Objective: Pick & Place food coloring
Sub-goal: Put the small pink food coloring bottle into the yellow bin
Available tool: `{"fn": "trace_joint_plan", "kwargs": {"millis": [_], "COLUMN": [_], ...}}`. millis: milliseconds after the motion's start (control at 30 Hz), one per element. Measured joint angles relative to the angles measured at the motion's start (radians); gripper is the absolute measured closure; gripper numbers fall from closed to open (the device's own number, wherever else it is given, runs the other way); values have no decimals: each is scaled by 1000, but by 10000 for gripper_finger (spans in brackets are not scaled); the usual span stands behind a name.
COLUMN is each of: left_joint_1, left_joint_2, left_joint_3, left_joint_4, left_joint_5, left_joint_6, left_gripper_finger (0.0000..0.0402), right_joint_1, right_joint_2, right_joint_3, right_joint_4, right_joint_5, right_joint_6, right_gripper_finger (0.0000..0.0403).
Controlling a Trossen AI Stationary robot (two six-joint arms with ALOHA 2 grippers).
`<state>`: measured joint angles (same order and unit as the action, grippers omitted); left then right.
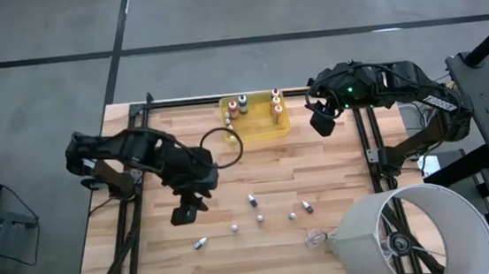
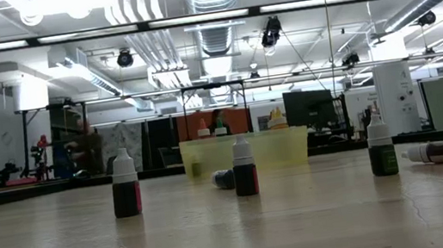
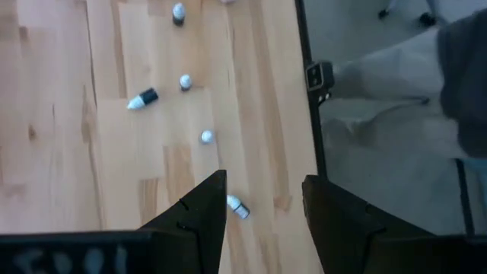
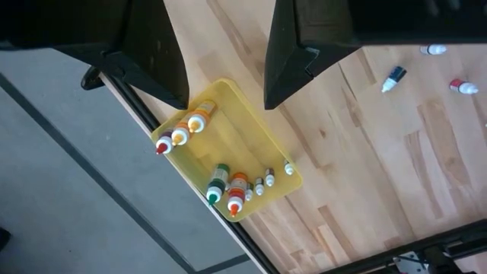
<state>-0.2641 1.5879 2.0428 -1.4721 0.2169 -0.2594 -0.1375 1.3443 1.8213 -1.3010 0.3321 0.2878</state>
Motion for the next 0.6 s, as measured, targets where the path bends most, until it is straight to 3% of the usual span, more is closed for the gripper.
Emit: {"fn": "trace_joint_plan", "kwargs": {"millis": [267, 600], "left_joint_1": [-29, -76], "left_joint_2": [0, 17], "left_joint_3": [-90, -191], "left_joint_4": [3, 95], "left_joint_5": [2, -24], "left_joint_6": [11, -172], "left_gripper_finger": [257, 257], "right_joint_1": [0, 2], "right_joint_2": [0, 0], "right_joint_3": [0, 0], "right_joint_4": [-1, -4], "right_joint_5": [0, -101], "right_joint_6": [24, 28], "right_gripper_finger": [239, 239]}}
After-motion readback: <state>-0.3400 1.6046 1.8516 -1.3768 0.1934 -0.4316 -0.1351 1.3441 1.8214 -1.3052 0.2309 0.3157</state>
